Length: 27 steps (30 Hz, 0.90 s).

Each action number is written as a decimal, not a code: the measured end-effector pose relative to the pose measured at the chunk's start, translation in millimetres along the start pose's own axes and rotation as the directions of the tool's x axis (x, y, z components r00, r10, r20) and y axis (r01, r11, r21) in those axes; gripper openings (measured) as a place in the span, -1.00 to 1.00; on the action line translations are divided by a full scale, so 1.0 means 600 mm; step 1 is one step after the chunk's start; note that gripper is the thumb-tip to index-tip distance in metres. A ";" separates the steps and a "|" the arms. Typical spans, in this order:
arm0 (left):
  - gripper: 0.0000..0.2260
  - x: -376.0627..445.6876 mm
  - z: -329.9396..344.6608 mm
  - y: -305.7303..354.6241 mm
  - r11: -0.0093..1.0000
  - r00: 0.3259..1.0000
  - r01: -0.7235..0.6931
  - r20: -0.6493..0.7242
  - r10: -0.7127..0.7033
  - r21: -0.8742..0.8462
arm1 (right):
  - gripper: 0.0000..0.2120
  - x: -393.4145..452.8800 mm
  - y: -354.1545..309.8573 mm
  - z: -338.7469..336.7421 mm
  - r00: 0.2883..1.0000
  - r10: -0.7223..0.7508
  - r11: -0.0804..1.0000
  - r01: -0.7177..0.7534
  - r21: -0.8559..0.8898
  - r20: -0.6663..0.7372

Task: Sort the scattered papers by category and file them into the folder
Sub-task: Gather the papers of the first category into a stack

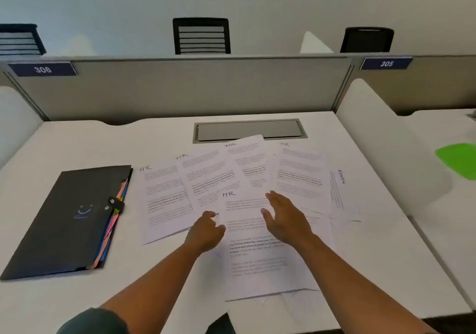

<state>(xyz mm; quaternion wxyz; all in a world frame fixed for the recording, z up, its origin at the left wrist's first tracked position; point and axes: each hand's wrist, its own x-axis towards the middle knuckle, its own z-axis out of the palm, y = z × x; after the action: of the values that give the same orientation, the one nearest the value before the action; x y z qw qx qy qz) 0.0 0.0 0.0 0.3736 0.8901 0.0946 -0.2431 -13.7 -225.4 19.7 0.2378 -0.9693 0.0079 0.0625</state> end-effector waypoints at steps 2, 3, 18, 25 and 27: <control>-0.48 0.000 0.013 -0.005 0.994 0.996 0.075 0.052 -0.071 -0.075 | -0.47 -0.005 0.013 0.008 0.997 0.043 0.999 -0.041 -0.031 0.067; -0.47 -0.003 0.021 -0.010 0.984 0.991 0.118 0.082 -0.108 -0.130 | -0.46 -0.010 0.021 0.015 0.991 0.074 0.996 -0.069 -0.050 0.110; -0.65 0.009 0.077 -0.016 0.962 0.999 0.032 0.047 -0.020 -0.272 | -0.34 0.009 0.071 0.030 0.929 0.325 0.923 -0.352 0.156 0.175; -0.77 0.052 0.043 0.004 0.912 0.999 -0.026 0.010 0.033 -0.409 | -0.37 0.066 0.072 0.010 0.877 0.458 0.733 -0.464 0.497 0.143; -0.74 0.068 0.027 0.008 0.898 1.000 -0.011 0.000 0.012 -0.441 | -0.41 0.082 0.070 0.007 0.858 0.467 0.619 -0.490 0.615 0.213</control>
<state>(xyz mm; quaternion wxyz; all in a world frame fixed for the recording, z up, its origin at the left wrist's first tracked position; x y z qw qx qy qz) 30.7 -15.4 -27.5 0.5669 0.7828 0.1415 -0.2142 32.9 -259.9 -9.2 0.5331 -0.7863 0.2828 0.1322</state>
